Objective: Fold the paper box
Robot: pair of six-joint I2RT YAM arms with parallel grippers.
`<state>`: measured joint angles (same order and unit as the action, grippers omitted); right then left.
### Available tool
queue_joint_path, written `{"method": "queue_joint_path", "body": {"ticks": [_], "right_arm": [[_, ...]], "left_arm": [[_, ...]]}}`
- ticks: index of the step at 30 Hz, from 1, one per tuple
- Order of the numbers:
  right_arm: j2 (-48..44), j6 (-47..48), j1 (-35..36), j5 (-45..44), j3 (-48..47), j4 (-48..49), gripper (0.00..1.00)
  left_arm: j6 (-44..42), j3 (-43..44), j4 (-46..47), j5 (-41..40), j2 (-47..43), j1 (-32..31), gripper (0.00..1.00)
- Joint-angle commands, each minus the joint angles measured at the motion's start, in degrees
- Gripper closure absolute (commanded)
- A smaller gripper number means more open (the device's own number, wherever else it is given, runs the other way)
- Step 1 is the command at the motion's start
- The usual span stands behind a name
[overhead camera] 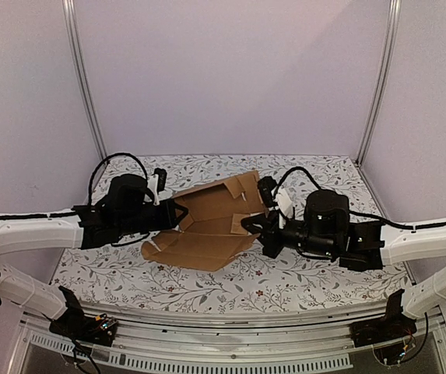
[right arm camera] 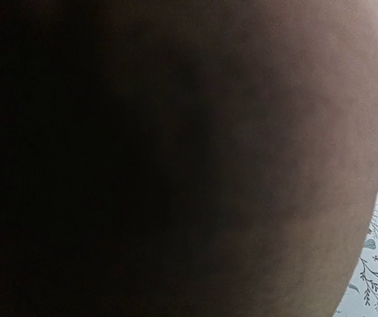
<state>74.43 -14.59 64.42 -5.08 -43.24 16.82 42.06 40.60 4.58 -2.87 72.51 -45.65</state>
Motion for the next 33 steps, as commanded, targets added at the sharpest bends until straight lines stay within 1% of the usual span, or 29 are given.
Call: {"method": "queue_joint_path", "body": {"ticks": [1,9,10,14,17,23,26,29,33], "right_arm": [[1.65,1.8,0.47,-1.31,-0.31,-9.7,1.0],[-2.84,2.61,0.45,-3.18,-0.63,-10.77,1.0],[-3.96,2.91,0.47,-3.45,-0.62,-11.35,0.99],[-7.31,4.69,0.46,-4.15,-0.09,-14.58,0.98],[-10.49,6.19,0.53,-4.34,0.87,-16.66,0.97],[-16.6,8.79,0.47,-4.77,2.02,-23.88,0.96],[-19.44,9.86,0.53,-4.87,1.81,-26.28,0.93],[-21.31,10.48,0.51,-3.62,1.1,-27.77,0.9],[-21.81,10.43,0.54,-0.07,-0.32,-28.46,0.89]], "left_arm": [[-1.88,3.61,3.71,4.2,-1.26,-0.46,1.0],[-4.32,1.28,3.79,3.05,-1.6,-0.41,1.0],[-4.73,0.71,4.01,1.31,-1.85,-0.41,1.0],[-6.22,-1.0,4.31,-1.47,-2.2,-0.41,1.0],[-7.24,-1.95,5.36,-2.26,-2.28,-0.41,1.0],[-10.59,-3.19,6.62,-4.32,-2.32,-0.41,1.0],[-12.41,-3.56,7.08,-5.71,-2.59,-0.41,1.0],[-14.26,-4.16,7.59,-7.35,-2.94,-0.41,1.0],[-15.96,-4.92,7.83,-9.95,-3.43,-0.41,1.0]]}}
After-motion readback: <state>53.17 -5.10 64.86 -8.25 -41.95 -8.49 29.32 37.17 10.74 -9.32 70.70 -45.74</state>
